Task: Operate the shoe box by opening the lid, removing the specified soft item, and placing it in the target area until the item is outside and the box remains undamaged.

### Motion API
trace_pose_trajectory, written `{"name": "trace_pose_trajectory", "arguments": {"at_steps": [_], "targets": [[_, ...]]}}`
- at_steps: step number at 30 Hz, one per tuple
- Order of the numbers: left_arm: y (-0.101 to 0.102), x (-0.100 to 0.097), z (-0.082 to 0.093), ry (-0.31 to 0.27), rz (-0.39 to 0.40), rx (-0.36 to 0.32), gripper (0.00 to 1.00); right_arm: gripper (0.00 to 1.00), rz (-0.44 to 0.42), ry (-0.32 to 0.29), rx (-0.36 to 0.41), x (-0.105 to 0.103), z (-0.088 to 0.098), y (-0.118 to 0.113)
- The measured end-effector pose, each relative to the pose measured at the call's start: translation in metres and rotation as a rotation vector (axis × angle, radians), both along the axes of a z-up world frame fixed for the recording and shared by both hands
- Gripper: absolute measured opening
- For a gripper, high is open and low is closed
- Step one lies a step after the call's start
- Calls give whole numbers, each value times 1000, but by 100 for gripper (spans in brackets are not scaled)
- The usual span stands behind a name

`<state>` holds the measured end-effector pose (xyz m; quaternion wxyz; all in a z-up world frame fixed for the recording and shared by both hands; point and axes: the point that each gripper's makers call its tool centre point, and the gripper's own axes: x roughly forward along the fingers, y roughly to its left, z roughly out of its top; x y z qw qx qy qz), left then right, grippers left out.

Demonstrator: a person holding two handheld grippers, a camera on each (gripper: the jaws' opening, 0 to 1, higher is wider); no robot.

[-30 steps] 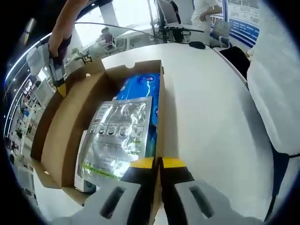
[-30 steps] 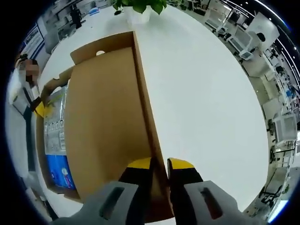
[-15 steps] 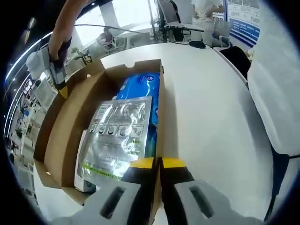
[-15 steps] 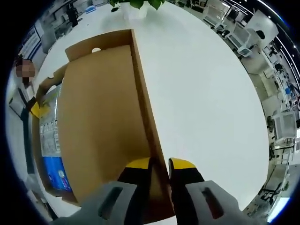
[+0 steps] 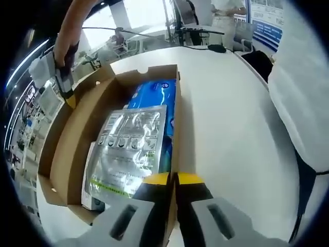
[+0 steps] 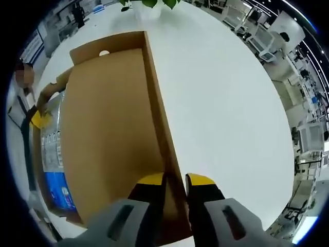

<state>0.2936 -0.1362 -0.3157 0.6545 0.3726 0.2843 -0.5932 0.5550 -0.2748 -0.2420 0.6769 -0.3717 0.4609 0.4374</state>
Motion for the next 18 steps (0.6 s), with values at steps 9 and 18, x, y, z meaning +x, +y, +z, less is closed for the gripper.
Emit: {"name": "trace_pose_trajectory", "arguments": {"at_steps": [9, 18], "targets": [[0, 0, 1, 8, -5, -3, 3, 16, 13, -13, -25, 10, -25, -2], [0, 1, -1, 15, 5, 13, 3, 17, -12, -31, -79, 32, -54, -14]]}}
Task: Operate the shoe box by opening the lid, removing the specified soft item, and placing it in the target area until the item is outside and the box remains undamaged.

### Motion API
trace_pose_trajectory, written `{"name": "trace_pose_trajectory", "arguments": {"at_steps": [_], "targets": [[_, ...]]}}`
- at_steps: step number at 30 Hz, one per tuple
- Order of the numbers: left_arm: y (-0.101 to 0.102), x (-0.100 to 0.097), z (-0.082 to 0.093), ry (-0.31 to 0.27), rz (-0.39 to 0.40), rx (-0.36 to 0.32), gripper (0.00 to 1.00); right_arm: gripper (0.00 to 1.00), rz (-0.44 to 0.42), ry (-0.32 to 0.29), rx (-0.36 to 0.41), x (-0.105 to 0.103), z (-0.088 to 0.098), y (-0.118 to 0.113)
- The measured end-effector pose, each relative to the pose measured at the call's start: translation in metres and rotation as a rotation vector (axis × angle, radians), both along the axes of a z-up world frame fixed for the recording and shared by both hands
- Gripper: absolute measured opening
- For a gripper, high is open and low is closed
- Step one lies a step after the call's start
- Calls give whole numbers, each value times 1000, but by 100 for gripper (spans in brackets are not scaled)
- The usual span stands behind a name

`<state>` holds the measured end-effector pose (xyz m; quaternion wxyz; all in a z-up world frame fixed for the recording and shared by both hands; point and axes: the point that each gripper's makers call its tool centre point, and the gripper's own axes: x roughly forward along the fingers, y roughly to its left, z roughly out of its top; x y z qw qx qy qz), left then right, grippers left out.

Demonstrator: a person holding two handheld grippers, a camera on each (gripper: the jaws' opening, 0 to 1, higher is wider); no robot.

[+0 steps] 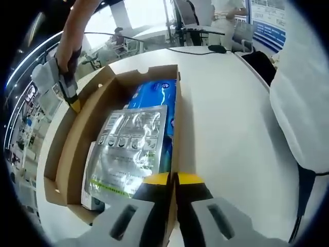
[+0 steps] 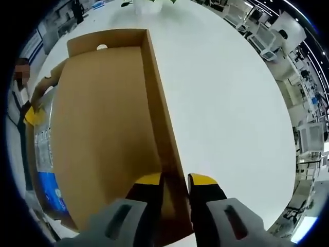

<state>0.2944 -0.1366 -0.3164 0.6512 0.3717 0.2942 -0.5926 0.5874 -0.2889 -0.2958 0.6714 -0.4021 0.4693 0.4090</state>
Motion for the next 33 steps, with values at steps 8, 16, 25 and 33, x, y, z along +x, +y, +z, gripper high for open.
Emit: {"name": "trace_pose_trajectory", "arguments": {"at_steps": [8, 16, 25, 33], "targets": [[2, 0, 0, 0, 9, -5, 3, 18, 11, 4, -30, -11, -23, 6], [1, 0, 0, -3, 10, -3, 3, 20, 5, 16, -38, -19, -22, 5], [1, 0, 0, -9, 8, 0, 3, 20, 9, 15, -44, -6, -27, -3], [1, 0, 0, -5, 14, -1, 3, 21, 1, 12, -47, -13, -20, -7]]}}
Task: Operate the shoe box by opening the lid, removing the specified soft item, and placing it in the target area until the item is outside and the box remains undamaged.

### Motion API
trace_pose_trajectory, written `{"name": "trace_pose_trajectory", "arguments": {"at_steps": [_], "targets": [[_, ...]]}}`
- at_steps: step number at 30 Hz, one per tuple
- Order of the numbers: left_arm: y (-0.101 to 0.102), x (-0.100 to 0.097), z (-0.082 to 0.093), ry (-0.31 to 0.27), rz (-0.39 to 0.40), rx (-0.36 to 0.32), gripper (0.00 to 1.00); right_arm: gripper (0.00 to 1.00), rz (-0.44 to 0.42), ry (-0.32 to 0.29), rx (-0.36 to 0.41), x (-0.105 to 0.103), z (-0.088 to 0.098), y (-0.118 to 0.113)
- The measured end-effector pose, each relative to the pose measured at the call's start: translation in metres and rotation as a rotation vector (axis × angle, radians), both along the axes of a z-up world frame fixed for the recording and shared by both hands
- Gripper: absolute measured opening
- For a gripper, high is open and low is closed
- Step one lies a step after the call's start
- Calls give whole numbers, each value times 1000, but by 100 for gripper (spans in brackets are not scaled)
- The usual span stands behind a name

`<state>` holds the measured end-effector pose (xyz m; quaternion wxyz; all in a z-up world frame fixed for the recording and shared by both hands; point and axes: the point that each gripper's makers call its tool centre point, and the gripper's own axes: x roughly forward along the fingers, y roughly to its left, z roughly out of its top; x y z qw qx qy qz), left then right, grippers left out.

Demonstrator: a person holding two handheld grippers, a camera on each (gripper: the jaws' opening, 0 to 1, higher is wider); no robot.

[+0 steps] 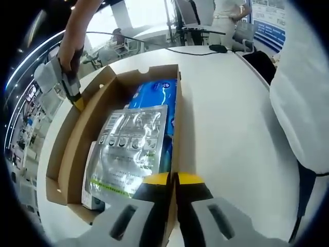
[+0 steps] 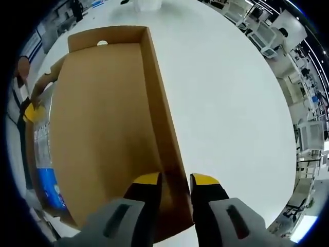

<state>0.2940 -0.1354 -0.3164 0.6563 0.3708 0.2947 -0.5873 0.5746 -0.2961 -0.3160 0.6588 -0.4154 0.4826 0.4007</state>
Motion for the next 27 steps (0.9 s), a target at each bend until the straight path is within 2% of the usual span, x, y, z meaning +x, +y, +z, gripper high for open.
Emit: {"name": "trace_pose_trajectory", "arguments": {"at_steps": [12, 19, 25, 27], "targets": [[0, 0, -1, 5, -3, 7, 3, 23, -18, -31, 29, -7, 19, -10], [-1, 0, -1, 6, -4, 4, 3, 25, -60, -91, 124, -8, 39, -1], [-1, 0, 0, 10, 1, 3, 3, 30, -64, -106, 144, -1, 37, 3], [-1, 0, 0, 13, 5, 1, 3, 32, -66, -100, 147, -8, 39, 5]]}}
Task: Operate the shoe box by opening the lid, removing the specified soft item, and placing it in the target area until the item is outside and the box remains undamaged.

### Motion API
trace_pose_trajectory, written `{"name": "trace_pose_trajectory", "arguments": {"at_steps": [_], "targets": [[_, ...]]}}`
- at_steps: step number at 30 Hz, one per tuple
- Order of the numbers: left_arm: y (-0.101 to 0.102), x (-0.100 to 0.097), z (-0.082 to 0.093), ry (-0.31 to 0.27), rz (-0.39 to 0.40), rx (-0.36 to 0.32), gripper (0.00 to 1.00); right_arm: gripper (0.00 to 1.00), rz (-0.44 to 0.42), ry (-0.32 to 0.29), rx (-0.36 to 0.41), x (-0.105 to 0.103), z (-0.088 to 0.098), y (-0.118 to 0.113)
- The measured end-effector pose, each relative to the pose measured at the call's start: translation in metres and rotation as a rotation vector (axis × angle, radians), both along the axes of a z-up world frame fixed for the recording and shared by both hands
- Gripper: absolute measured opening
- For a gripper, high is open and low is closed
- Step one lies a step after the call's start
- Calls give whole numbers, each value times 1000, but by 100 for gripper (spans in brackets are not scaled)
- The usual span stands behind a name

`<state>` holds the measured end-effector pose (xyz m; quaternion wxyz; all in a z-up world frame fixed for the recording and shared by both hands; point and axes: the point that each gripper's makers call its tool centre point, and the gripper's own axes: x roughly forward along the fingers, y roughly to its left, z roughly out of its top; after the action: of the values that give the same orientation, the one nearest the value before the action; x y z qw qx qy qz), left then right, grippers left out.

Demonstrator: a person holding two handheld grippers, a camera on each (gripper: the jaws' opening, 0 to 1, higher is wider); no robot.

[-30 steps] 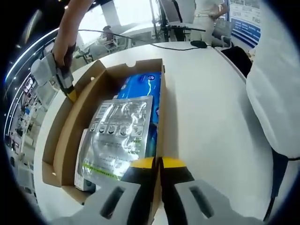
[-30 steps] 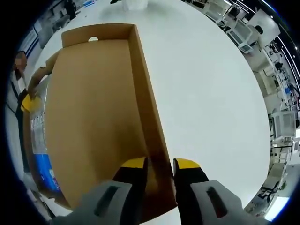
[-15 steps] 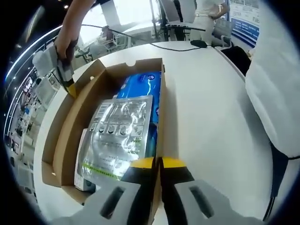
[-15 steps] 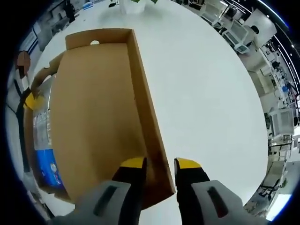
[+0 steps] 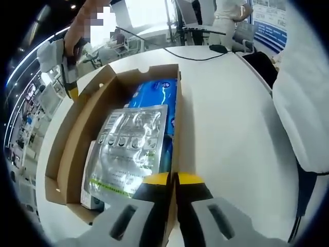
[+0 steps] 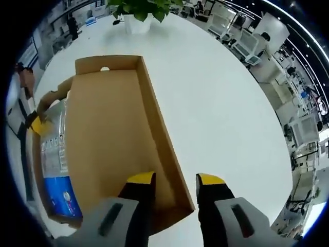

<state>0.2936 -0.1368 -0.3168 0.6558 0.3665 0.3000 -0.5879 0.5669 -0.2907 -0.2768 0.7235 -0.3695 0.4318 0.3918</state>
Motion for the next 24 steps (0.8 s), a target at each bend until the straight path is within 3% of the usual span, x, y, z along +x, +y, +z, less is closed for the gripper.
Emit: {"name": "trace_pose_trajectory", "arguments": {"at_steps": [5, 8, 13, 24], "targets": [[0, 0, 0, -1, 5, 0, 3, 49, -38, 8, 35, -5, 5, 5], [-1, 0, 0, 0, 7, -1, 3, 53, -47, 5, 40, -10, 11, 9], [-1, 0, 1, 9, 0, 3, 3, 57, -74, -4, 66, -15, 20, 15], [-1, 0, 0, 9, 5, 0, 3, 61, -139, -53, 207, -21, 47, 31]]}}
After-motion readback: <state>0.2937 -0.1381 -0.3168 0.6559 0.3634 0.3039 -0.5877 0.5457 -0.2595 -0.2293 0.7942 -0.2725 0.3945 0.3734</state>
